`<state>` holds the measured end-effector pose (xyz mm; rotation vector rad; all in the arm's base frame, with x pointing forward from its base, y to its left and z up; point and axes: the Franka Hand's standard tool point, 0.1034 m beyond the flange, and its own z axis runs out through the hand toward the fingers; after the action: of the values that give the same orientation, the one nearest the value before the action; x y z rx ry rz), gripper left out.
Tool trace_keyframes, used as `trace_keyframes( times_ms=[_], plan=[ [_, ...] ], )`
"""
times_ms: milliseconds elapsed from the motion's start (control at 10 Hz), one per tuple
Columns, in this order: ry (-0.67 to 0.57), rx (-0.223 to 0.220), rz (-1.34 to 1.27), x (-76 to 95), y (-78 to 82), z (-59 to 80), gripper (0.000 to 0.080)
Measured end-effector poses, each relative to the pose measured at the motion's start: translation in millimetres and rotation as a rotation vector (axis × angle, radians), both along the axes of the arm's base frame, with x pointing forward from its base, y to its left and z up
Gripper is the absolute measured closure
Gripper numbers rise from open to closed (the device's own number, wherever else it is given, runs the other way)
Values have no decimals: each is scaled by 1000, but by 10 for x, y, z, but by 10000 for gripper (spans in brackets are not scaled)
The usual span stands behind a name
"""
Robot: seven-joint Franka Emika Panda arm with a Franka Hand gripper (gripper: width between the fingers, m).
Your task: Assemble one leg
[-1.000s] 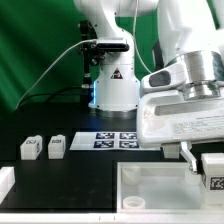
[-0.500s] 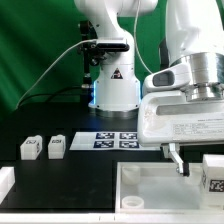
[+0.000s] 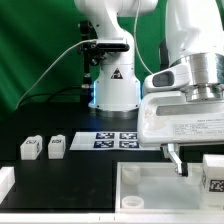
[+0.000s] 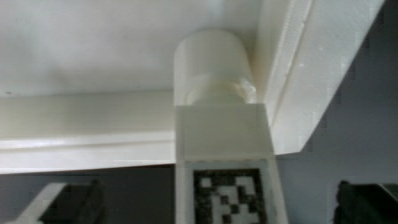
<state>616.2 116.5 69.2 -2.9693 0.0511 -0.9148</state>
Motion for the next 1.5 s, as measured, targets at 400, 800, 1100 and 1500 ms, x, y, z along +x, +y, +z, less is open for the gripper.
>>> trace_keyframes(
  times_ms=[400, 800, 1100, 1500],
  plan=[
    [118, 53, -18, 6, -54, 288, 151],
    [427, 114, -47, 104, -141, 374, 151],
    [723, 134, -87, 171, -171, 277, 151],
    [735, 129, -112, 174, -108, 213, 151]
  ],
)
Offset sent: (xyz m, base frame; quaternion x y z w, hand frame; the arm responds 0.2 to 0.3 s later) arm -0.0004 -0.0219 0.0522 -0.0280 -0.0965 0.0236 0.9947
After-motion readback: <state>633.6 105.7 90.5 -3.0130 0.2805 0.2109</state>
